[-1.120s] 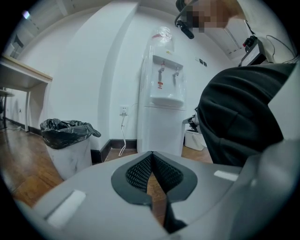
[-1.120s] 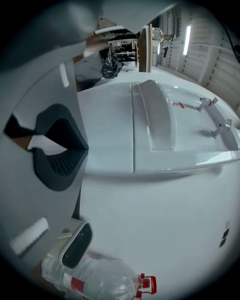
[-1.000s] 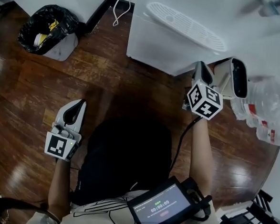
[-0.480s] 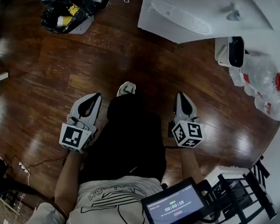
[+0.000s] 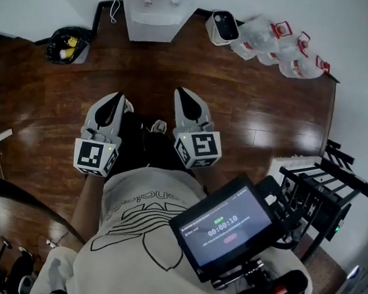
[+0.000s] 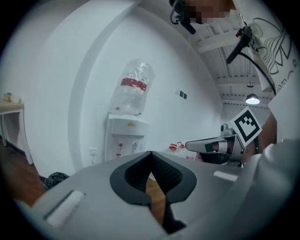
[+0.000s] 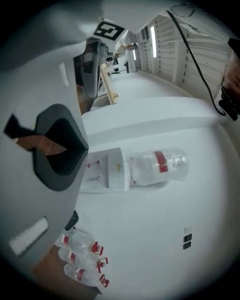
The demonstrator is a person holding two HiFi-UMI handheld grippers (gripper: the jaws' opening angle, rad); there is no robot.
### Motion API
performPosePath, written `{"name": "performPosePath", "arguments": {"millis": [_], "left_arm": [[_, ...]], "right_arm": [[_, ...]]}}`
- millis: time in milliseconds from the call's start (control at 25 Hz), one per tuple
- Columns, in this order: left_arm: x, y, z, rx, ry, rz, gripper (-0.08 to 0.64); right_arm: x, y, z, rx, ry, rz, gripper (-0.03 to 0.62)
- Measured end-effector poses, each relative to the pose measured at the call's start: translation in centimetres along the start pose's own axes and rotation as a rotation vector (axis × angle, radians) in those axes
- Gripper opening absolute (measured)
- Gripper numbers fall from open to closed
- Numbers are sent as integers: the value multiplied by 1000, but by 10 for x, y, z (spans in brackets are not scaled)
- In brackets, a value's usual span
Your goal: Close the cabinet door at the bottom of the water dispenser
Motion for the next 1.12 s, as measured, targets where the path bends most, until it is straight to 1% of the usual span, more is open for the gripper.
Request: {"name": "performPosePath", "arguments": {"millis": [80,160,280,320,440,520,600,720,840,960,1120], "left_arm": [[-19,15,-11,-5,-23,-34,6],[-28,23,-20,7,-59,-46,6],[-29,33,-36,20,-92,-20,6],[-28,38,-41,16,-95,-6,6],[-26,59,-51,-42,-80,15,6],[-28,75,-56,-95,-74,24,6],[-35,84,-60,-129,-84,47,6],[-50,81,-67,-126,-113,79,6],[-53,81,-65,-118,-132,100,6],[-48,84,-69,-115,-130,104,6],[-47,82,-83,-102,-116,92,6]], "right_arm": [[19,14,-19,-26,24,33,0],[38,20,-28,-31,32,53,0],[62,21,-35,-18,6,96,0],[69,23,-37,-17,3,94,0],[79,33,-44,-20,11,44,0],[81,35,-50,-28,13,52,0],[85,32,-55,-36,16,59,0],[94,23,-63,-25,41,45,0],[99,32,-58,-36,63,27,0],[109,38,-55,-37,76,5,0],[125,34,-64,-18,101,-17,0]]}}
Point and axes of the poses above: the fingertips, and each gripper's own axes: z forward along the fingers, x to its left, y out of its top, the point moved 2 cm from there along -z, backward along the fingers, and after that the axes turned 3 degrees about y, right-handed, at the moved point
